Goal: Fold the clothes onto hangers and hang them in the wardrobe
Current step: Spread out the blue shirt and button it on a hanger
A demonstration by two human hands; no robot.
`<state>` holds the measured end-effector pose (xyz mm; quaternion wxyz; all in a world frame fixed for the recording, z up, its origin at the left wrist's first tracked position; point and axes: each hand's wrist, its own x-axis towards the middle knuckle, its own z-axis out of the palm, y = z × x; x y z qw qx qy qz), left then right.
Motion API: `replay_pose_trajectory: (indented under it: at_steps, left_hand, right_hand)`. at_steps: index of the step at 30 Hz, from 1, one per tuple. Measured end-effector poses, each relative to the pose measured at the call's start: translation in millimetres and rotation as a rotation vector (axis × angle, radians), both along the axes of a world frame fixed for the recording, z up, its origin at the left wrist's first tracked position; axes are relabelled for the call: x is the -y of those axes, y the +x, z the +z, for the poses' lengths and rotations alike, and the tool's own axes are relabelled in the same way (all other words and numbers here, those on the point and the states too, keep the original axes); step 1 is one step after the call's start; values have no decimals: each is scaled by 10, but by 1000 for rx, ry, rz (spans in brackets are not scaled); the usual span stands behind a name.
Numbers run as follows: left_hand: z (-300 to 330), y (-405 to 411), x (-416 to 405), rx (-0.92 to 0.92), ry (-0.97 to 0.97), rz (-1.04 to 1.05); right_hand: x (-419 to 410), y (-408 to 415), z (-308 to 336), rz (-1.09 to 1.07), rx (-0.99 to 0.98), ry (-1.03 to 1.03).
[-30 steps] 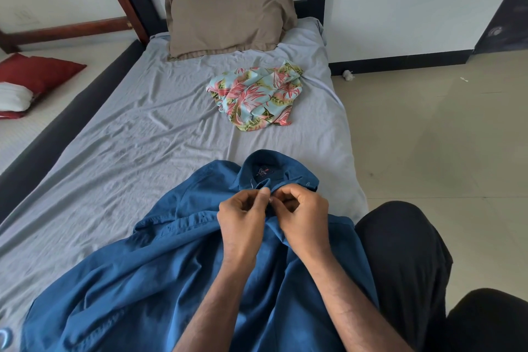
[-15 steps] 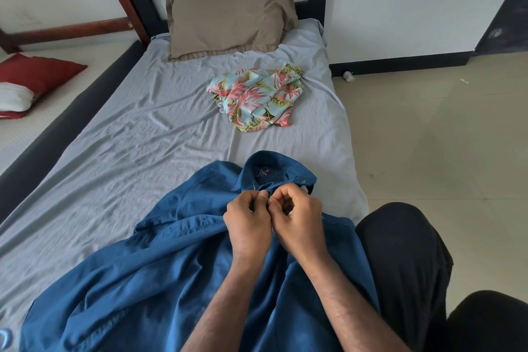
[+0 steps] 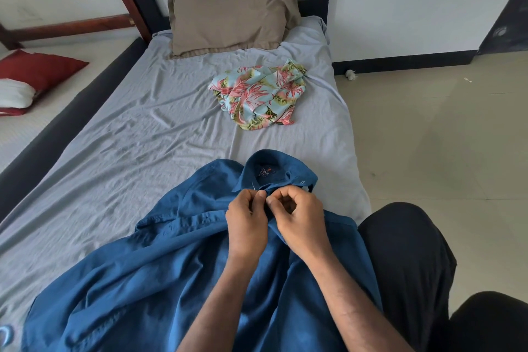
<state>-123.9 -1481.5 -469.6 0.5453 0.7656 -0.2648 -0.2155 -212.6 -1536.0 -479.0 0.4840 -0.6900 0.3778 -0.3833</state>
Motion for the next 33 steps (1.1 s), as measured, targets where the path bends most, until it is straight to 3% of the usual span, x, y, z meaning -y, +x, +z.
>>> replay_pose_trajectory:
  at_steps: [2, 5, 7, 11, 13, 17, 20, 22, 24, 27, 33]
  left_hand:
    - [21, -24, 9, 59, 4, -1]
    - [-38, 26, 4, -137, -39, -4]
    - [-94, 72, -14, -270, -76, -44]
    - [-17, 94, -68, -257, -140, -159]
    - [12, 158, -119, -89, -97, -289]
    - [-191, 466, -231, 662, 186, -375]
    - [-208, 672, -342, 851, 405, -328]
    - [-207, 809, -397, 876, 459, -306]
    - [-201, 917, -400, 843, 459, -294]
    - [-169, 1002, -381, 756, 374, -357]
    - [269, 1182, -449, -7, -17, -506]
  right_hand:
    - [-3, -5, 1, -1, -30, -44]
    - [5, 12, 5, 43, -22, -49]
    - [17, 12, 6, 78, -4, 5]
    - [67, -11, -5, 77, 80, 209]
    - [105, -13, -47, -26, 44, 183]
    - [70, -13, -39, -13, -97, 104]
    - [37, -25, -54, 69, -172, 118]
    - [24, -36, -62, 116, -305, 30]
    - [8, -40, -51, 160, -460, -45]
    - [24, -21, -50, 90, -497, -134]
    - [118, -81, -65, -180, -309, -289]
